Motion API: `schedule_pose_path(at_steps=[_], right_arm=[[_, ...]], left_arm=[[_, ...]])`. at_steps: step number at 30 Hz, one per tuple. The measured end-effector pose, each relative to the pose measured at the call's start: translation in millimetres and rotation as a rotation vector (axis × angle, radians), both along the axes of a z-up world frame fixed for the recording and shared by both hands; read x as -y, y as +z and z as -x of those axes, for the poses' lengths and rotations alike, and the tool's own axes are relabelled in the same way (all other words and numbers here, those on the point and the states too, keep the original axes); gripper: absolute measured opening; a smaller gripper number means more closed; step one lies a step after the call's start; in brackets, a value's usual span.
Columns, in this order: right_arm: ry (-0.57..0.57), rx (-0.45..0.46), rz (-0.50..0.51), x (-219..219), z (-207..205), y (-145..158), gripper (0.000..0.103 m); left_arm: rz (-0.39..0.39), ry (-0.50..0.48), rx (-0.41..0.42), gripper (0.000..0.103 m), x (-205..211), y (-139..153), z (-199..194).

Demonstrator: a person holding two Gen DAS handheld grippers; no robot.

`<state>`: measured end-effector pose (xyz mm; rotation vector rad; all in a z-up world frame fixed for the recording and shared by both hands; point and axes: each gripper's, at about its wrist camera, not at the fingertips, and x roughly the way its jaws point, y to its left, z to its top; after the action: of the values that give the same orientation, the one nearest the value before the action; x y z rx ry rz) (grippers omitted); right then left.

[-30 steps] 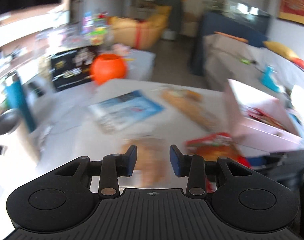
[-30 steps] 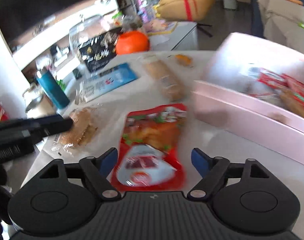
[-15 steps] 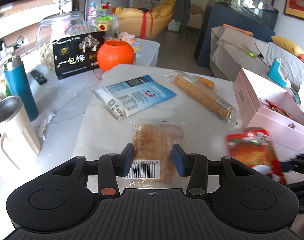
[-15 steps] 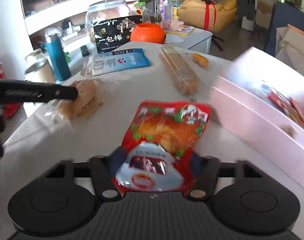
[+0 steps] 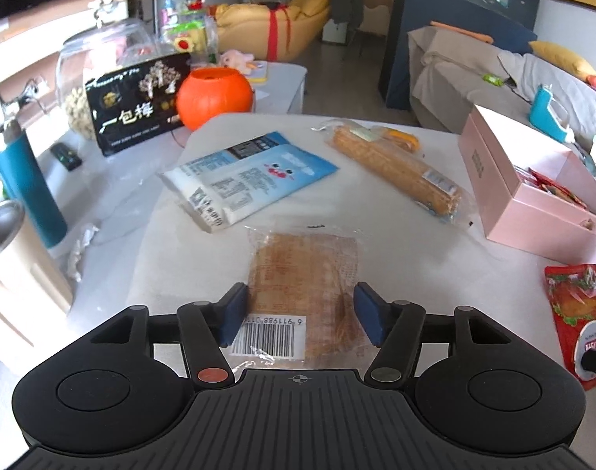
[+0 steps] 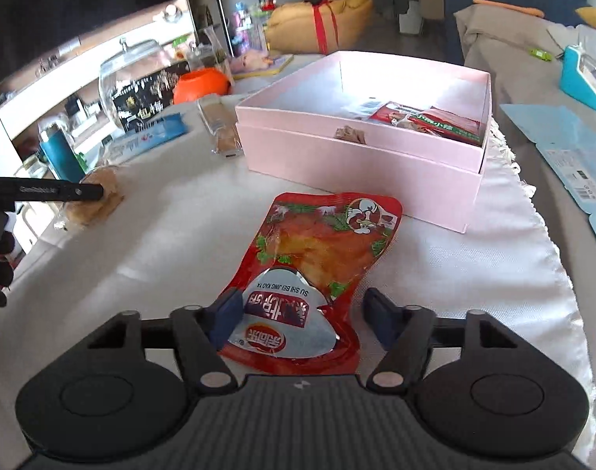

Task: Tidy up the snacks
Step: 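Lift the duck packet with the right gripper while the left gripper lowers over the barcoded bread bag, then hold the duck packet in the right gripper while the left gripper straddles the bread bag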

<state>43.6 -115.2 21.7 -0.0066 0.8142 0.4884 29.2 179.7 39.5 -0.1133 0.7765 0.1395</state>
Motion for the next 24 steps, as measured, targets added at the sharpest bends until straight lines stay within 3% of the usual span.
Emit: schedule_pose_path(at_steps=[10,16,20,24], right_arm=[[0.007,0.034,0.108,-39,1,-9,0.103],[-0.047,0.024,0.140,-49,-1,-10,0.103],[-0.010,0.008,0.143,-46,-6,-8,0.103],[-0.043,0.060,0.113,-35,-2,-4,0.102]], left_arm=[[0.051,-0.179,-0.004,0.061,63,-2,20],[0.071,-0.241,0.001,0.067,86,-11,28],[0.062,-0.250,0.000,0.069,87,-16,28],[0.052,-0.250,0.007,0.069,89,-16,30]])
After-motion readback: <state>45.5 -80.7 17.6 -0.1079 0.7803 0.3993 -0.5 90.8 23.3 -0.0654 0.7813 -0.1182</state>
